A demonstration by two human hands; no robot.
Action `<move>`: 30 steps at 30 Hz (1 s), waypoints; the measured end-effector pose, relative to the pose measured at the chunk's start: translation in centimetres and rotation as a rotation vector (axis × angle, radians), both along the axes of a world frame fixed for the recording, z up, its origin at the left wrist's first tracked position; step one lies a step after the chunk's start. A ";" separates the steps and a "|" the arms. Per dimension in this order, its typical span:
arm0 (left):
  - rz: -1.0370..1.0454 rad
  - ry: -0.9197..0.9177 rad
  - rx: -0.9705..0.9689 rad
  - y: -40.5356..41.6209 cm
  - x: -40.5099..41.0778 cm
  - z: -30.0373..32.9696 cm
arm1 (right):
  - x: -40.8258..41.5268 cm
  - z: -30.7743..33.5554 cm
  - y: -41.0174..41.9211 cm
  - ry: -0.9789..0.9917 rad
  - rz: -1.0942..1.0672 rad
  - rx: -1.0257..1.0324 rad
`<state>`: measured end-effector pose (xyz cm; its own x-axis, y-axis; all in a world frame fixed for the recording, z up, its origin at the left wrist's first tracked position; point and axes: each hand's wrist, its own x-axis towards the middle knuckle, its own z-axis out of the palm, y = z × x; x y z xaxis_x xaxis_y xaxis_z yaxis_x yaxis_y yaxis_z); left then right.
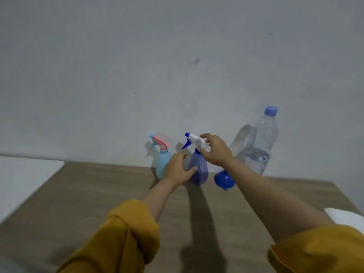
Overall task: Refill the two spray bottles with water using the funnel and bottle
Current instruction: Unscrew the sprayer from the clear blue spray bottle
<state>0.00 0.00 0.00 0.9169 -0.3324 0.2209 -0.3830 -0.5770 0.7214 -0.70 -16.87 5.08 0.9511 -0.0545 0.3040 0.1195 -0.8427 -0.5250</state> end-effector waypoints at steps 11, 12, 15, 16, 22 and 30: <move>0.206 0.107 -0.221 -4.9 2.0 -4.5 | 3.3 -2.5 -0.7 -0.127 -0.006 0.111; 0.222 0.108 -0.231 -5.1 2.1 -4.7 | 3.3 -2.6 -0.7 -0.137 -0.010 0.135; 0.244 0.120 -0.252 -5.5 2.3 -4.8 | 2.8 -2.3 -0.7 -0.144 -0.011 0.153; 0.236 0.122 -0.271 -5.6 2.2 -4.7 | 2.6 -2.1 -0.8 -0.158 -0.001 0.149; 0.159 0.071 -0.359 -5.1 -0.4 -3.0 | 0.2 0.0 -0.8 -0.235 -0.021 0.221; 0.091 0.048 -0.388 -1.6 -5.8 -2.9 | -6.6 0.5 2.5 -0.266 -0.093 0.374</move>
<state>-5.80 -1.60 -2.91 0.9511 -0.1498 0.2700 -0.3032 -0.2878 0.9084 -7.31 -14.41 5.61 0.8288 -0.2883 0.4795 0.2235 -0.6152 -0.7561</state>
